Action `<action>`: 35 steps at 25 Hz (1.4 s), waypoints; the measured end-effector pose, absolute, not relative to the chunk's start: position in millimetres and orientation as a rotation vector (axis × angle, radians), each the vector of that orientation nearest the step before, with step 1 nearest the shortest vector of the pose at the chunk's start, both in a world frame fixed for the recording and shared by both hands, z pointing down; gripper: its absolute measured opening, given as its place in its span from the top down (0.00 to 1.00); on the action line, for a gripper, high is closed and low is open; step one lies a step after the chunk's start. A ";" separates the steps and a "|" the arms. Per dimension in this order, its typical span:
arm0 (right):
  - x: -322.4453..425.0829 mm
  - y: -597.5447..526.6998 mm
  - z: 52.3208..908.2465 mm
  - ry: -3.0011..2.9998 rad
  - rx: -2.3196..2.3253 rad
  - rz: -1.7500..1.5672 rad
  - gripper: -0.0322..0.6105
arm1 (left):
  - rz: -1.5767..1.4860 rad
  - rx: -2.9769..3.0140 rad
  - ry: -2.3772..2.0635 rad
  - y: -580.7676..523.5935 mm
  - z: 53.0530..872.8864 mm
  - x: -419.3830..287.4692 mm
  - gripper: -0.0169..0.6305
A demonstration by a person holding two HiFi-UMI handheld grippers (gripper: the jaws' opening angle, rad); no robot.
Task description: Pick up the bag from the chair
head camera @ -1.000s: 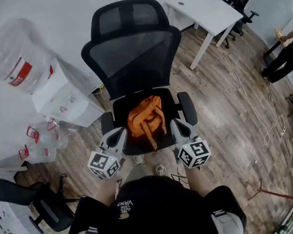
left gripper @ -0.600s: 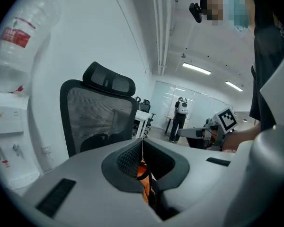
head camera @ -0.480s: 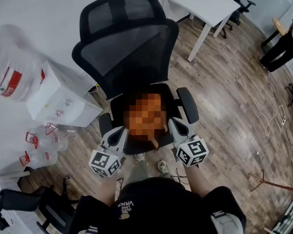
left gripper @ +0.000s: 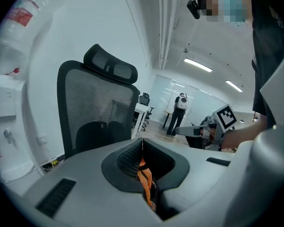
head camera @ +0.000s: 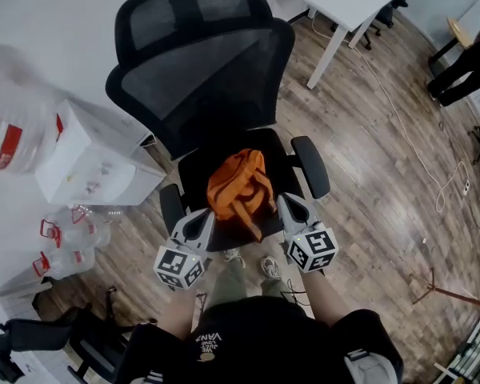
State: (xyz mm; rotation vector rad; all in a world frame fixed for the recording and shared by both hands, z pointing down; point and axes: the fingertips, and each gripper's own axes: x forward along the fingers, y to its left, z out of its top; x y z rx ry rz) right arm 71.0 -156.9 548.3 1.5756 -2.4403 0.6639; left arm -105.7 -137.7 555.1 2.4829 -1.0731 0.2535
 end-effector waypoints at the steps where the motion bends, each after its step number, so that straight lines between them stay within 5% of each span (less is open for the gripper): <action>1: 70.7 -157.5 551.2 -2.435 1.574 0.664 0.95 | 0.258 2.482 -1.066 -138.8 558.5 -105.2 0.96; 35: 51.8 -178.6 639.9 -2.419 1.382 0.750 0.95 | 0.273 2.286 -1.000 -138.6 655.2 -95.0 0.96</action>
